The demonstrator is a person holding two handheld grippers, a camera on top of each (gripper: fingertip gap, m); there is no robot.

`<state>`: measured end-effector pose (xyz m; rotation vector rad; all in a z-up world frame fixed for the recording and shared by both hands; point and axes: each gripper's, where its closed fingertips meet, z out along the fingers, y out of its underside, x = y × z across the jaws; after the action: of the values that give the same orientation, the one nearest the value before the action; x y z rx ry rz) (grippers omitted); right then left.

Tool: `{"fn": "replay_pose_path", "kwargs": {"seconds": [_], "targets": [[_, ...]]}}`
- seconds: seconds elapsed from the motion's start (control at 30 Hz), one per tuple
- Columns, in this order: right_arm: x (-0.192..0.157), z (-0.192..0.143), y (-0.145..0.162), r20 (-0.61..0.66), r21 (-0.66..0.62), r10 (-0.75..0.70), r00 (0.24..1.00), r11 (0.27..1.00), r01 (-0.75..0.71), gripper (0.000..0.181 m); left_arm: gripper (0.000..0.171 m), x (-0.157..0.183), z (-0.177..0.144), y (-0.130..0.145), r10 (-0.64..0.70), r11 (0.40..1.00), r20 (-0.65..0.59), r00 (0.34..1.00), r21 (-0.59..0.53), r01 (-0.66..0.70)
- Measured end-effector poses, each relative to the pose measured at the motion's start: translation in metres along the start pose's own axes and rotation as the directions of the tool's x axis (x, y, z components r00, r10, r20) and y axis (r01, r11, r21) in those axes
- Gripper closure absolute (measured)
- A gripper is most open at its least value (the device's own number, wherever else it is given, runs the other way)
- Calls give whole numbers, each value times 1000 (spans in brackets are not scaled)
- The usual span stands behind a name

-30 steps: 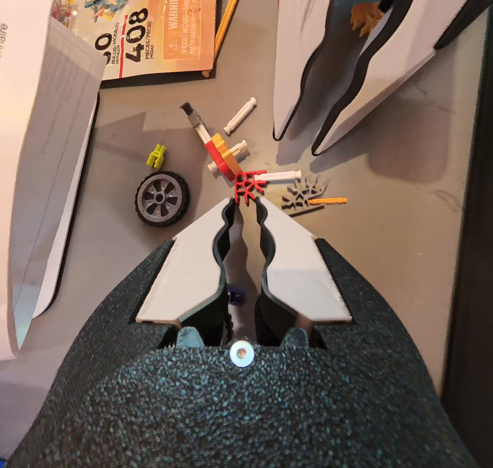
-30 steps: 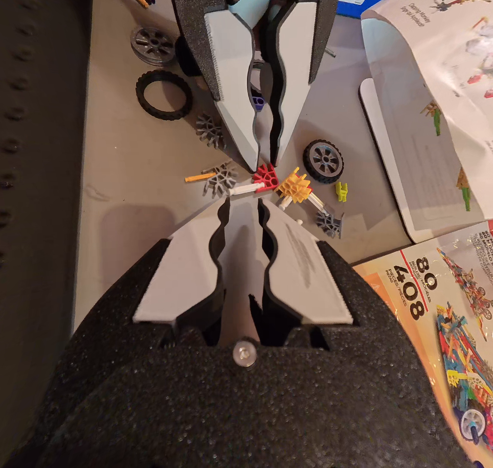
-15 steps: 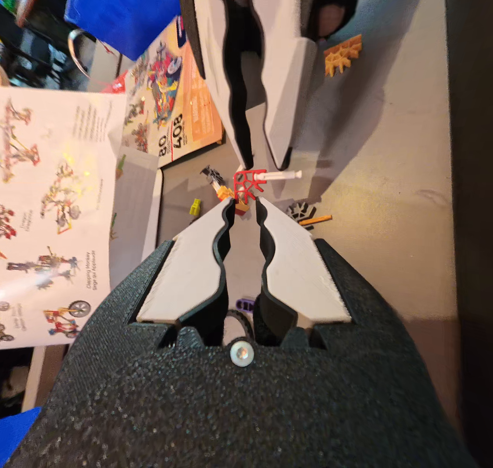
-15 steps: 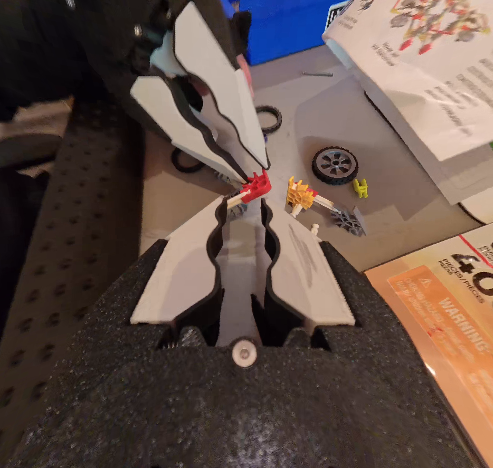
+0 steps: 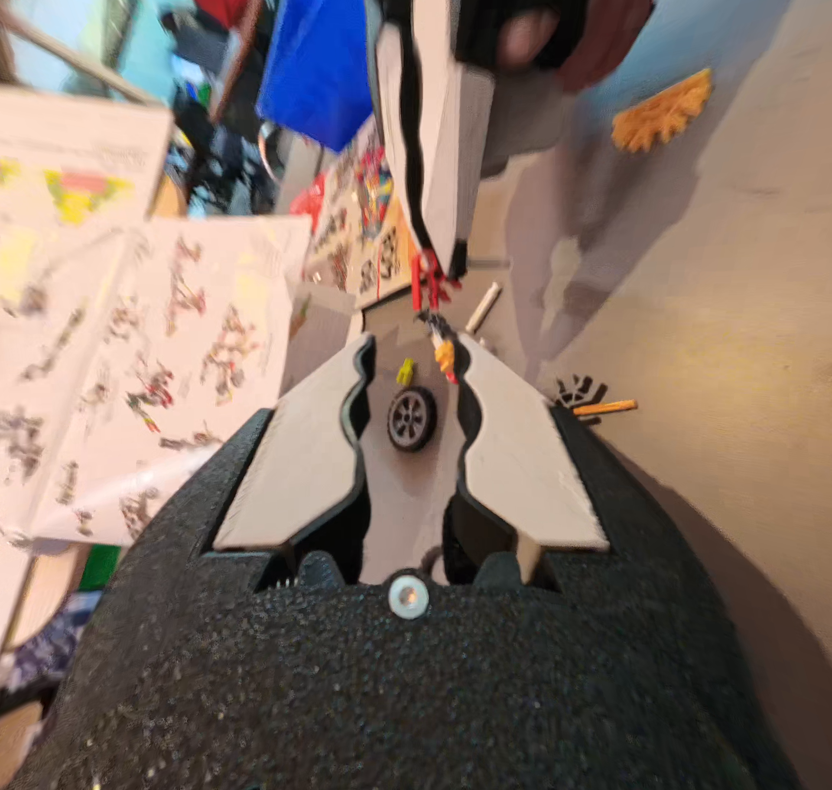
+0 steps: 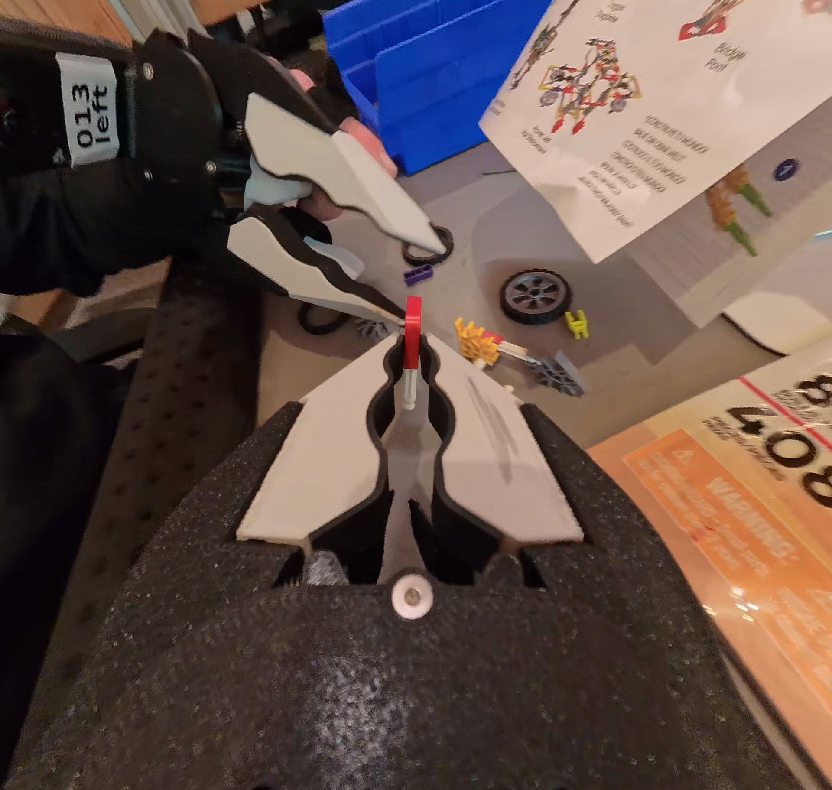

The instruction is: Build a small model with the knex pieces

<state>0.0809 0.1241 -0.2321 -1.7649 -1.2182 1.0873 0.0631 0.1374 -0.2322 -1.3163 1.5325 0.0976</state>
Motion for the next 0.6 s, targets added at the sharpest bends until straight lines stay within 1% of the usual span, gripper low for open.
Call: {"fn": "replay_pose_path", "kwargs": {"seconds": [0.03, 0.13, 0.17, 0.23, 0.3, 0.33, 0.4, 0.43, 0.5, 0.6], "targets": [[6, -1, 0, -30, -19, -23, 999, 1000, 23, 176, 132, 2, 4, 9, -31, 999, -26, 999, -40, 30], [18, -1, 8, -94, -133, -135, 986, 984, 122, 176, 131, 11, 12, 24, -170, 983, -109, 979, -90, 161], [20, 1, 11, -103, -177, -179, 979, 971, 159, 176, 127, 15, 16, 31, -229, 969, -142, 963, -128, 211], [25, 5, 18, -100, -271, -268, 958, 934, 233, 176, 127, 17, 22, 38, -298, 948, -162, 941, -161, 273], [27, 8, 24, -70, -349, -351, 934, 885, 307, 176, 125, 29, 24, 35, -410, 909, -254, 876, -194, 369], [27, 9, 24, -48, -369, -381, 923, 866, 338, 176, 129, 27, 25, 32, -435, 898, -255, 863, -186, 398], [26, 12, 21, -3, -390, -416, 909, 838, 382, 176, 133, 25, 28, 33, -433, 900, -259, 864, -182, 397], [26, 13, 20, 20, -400, -433, 901, 823, 404, 176, 142, 23, 30, 31, -424, 905, -257, 869, -166, 392], [25, 16, 19, 69, -419, -456, 887, 794, 441, 176, 152, 26, 32, 31, -418, 908, -283, 863, -169, 384], [26, 19, 22, 125, -440, -465, 876, 766, 469, 176, 156, 26, 35, 33, -413, 910, -296, 861, -165, 380]]}}
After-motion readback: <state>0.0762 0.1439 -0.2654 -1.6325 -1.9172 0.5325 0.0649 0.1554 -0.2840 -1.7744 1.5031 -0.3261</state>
